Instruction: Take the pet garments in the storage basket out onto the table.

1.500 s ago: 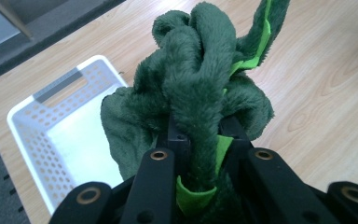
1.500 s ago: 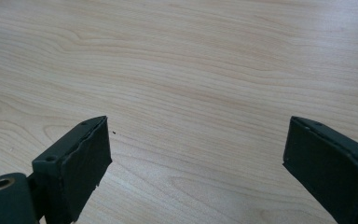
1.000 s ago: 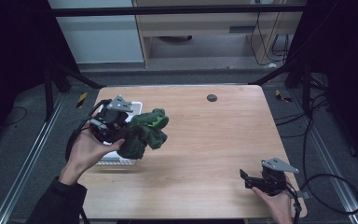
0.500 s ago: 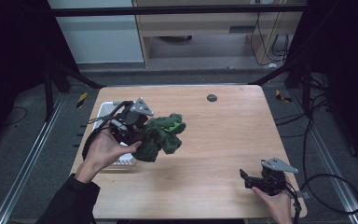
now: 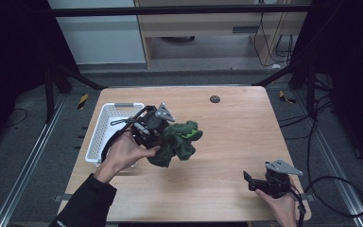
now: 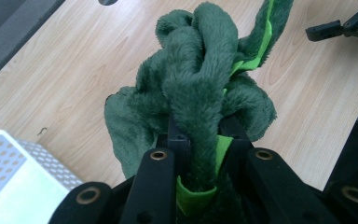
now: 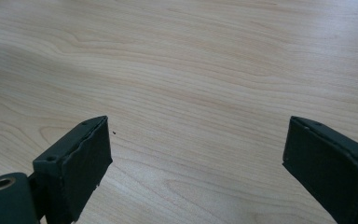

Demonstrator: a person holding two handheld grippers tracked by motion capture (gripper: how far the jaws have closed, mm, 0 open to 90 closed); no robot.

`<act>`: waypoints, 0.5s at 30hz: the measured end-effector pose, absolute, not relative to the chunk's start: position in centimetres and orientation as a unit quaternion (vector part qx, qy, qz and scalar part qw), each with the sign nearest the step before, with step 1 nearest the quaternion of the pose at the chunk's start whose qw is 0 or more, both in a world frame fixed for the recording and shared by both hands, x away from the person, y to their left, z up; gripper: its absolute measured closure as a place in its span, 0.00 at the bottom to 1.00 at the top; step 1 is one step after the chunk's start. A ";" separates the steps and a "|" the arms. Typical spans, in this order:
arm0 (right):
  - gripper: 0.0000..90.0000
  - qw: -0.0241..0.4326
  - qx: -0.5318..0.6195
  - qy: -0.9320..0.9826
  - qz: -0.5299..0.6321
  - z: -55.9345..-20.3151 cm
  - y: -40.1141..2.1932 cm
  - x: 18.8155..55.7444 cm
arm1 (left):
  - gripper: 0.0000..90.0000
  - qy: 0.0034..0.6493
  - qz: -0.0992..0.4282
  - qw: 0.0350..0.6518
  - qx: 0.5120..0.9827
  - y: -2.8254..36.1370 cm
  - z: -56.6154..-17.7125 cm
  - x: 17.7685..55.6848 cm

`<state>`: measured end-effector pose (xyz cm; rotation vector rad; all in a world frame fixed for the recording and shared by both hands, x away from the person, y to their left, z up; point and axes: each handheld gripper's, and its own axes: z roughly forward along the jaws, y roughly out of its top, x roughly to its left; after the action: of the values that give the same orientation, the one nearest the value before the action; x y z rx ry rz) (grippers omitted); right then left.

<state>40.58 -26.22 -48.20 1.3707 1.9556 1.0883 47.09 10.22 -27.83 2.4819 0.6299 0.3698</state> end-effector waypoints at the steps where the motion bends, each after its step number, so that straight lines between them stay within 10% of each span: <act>1: 0.08 0.255 0.505 0.720 0.401 -48.2 -26.2 40.6 | 0.87 0.233 0.137 0.273 0.923 10.0 -28.0 47.2; 15: 0.08 0.254 0.508 0.719 0.400 -48.2 -26.3 40.6 | 0.87 0.218 0.116 0.261 0.933 7.3 -30.3 48.1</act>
<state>40.58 -26.35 -48.21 1.3796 1.9541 1.0870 48.10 7.27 -30.27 2.5256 0.5904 0.3138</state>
